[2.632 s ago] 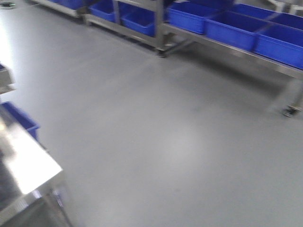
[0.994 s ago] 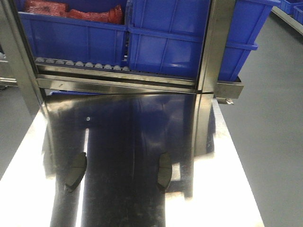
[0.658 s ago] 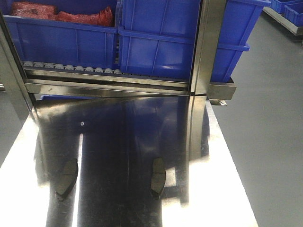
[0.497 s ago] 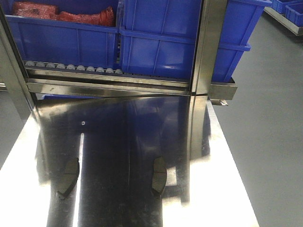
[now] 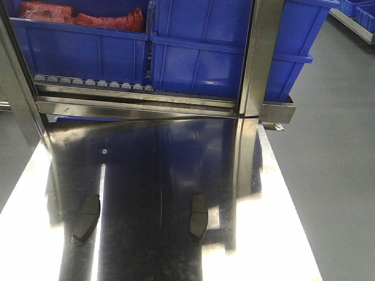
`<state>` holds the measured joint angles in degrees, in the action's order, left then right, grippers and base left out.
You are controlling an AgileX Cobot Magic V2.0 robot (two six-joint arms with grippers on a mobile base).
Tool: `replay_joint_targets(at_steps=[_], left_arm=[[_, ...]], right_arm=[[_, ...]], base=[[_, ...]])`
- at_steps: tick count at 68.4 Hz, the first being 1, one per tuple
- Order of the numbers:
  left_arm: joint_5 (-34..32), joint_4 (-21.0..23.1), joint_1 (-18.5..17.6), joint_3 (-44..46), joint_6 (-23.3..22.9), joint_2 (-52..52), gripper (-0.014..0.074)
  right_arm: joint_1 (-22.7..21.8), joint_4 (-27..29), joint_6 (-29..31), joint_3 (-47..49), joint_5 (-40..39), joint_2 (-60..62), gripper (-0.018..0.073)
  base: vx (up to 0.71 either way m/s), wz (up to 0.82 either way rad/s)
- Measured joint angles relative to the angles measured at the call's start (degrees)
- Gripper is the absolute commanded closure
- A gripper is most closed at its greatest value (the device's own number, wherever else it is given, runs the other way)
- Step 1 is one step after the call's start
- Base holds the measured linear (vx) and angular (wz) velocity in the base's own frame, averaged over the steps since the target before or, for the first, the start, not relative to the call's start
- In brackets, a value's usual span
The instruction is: Move and align brake pads A on conveyor
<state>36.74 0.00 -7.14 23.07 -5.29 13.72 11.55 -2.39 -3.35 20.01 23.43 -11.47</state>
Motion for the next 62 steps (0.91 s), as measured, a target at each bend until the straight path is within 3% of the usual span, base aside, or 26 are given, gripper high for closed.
replay_joint_targets(at_steps=[53,62], left_arm=[[-0.81,0.0,0.0,0.0,0.0,0.0,0.0165],[0.75,0.0,0.0,1.38,-1.99,2.16,0.0168]], right_arm=[[0.0,0.0,0.0,0.0,0.0,0.0,0.0127],[0.0,0.0,0.0,0.0,0.0,0.0,0.0127]], base=[[0.0,0.0],[0.0,0.0]])
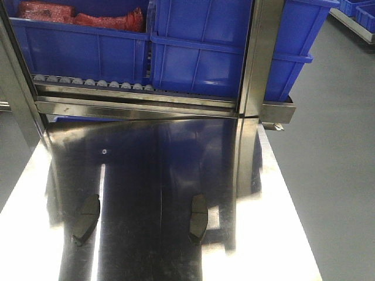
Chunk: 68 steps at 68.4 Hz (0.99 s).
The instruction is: Move and align brake pads A on conveyor
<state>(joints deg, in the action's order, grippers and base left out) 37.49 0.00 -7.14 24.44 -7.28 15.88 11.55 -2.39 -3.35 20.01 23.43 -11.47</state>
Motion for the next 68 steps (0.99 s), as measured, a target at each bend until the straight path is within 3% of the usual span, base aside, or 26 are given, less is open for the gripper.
replay_joint_targets(at_steps=[26,46,55,68], left_arm=[[8.1,-0.37,0.0,14.78,-0.4,27.69,0.0168],[8.87,0.0,0.0,22.21,0.99,48.09,0.0168],[8.8,2.41,-0.12,24.01,3.84,54.29,0.0168],[7.86,5.07,-3.47,25.96,7.28,61.41,0.0168]], right_arm=[[0.0,0.0,0.0,0.0,0.0,0.0,0.0127],[0.0,0.0,0.0,0.0,0.0,0.0,0.0127],[0.0,0.0,0.0,0.0,0.0,0.0,0.0127],[0.0,0.0,0.0,0.0,0.0,0.0,0.0127]], base=[[0.0,0.0],[0.0,0.0],[0.0,0.0],[0.0,0.0]])
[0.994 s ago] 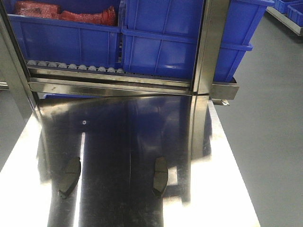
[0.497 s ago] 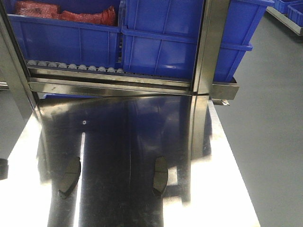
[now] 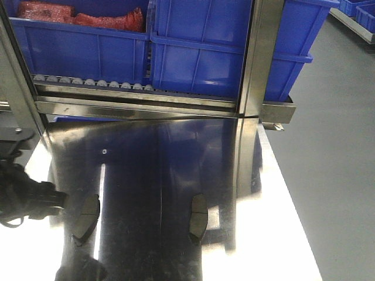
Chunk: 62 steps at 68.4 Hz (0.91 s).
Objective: Move and align brake pads A on conveyor
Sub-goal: 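Lower the left gripper over the brake pad nearest it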
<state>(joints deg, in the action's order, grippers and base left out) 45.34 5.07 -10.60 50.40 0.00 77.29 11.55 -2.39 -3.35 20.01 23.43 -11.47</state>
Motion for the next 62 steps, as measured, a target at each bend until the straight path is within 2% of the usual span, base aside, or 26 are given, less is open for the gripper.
replay_joint_targets(at_steps=[26,45,62], left_arm=[[-3.23,0.32,-5.79,5.38,-1.07,12.49,0.0168],[-3.91,0.5,-6.31,8.11,-3.76,19.11,0.0168],[-5.45,0.37,-6.31,8.11,-5.97,20.78,0.0162]], right_arm=[[0.0,0.0,0.0,0.0,0.0,0.0,0.0127],[0.0,0.0,0.0,0.0,0.0,0.0,0.0127],[0.0,0.0,0.0,0.0,0.0,0.0,0.0127]], base=[[0.0,0.0],[0.0,0.0],[0.0,0.0]])
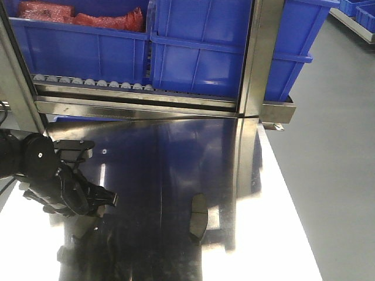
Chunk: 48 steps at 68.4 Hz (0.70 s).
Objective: Move and align brake pads A on conveyor
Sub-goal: 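Lower the left gripper over the brake pad nearest it, then close the left gripper on the dark brake pad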
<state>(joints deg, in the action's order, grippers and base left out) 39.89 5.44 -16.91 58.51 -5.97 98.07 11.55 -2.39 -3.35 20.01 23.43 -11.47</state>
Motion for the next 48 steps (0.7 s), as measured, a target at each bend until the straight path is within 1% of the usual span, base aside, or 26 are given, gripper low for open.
replay_joint_targets(at_steps=[20,48], left_arm=[[-0.58,-1.26,0.0,0.0,-2.1,2.01,0.009],[-1.29,-1.48,0.0,0.12,-2.4,3.88,0.009]], right_arm=[[0.0,0.0,0.0,0.0,0.0,0.0,0.0127],[0.0,0.0,0.0,0.0,0.0,0.0,0.0127]], base=[[0.0,0.0],[0.0,0.0]])
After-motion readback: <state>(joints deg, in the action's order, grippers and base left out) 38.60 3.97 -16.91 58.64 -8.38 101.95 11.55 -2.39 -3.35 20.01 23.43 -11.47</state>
